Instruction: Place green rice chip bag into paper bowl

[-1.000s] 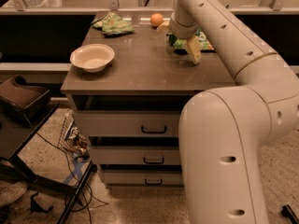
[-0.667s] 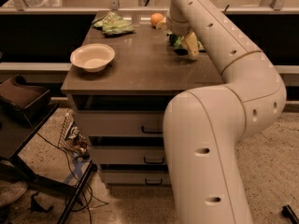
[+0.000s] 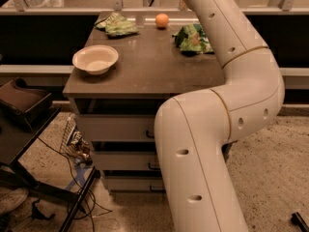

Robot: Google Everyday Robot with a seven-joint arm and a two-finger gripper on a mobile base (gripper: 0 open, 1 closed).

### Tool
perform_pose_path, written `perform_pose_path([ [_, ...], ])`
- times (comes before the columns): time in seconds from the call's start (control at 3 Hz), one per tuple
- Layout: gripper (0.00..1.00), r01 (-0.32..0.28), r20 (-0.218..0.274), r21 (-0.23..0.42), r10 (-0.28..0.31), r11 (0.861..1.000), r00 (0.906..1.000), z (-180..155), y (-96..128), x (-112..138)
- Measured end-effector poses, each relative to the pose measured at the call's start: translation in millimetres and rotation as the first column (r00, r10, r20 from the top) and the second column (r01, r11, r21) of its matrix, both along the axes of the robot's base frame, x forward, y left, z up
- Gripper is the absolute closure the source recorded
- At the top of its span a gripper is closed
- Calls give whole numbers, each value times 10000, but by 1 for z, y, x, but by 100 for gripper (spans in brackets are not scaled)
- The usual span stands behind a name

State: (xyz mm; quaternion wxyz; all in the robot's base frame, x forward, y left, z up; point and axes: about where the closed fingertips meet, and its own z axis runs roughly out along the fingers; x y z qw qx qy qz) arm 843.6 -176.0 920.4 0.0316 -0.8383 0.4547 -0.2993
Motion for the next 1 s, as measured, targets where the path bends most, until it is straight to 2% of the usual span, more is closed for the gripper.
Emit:
perform_pose_path([
  [0.33, 11, -103, -65, 70, 104, 9999, 9999, -7, 3, 3],
  [0.67, 0, 57, -141, 241, -54, 9997, 9999, -23, 4, 8],
  [1.0, 0, 638, -265, 446, -626, 9970, 9977, -41, 5, 12],
])
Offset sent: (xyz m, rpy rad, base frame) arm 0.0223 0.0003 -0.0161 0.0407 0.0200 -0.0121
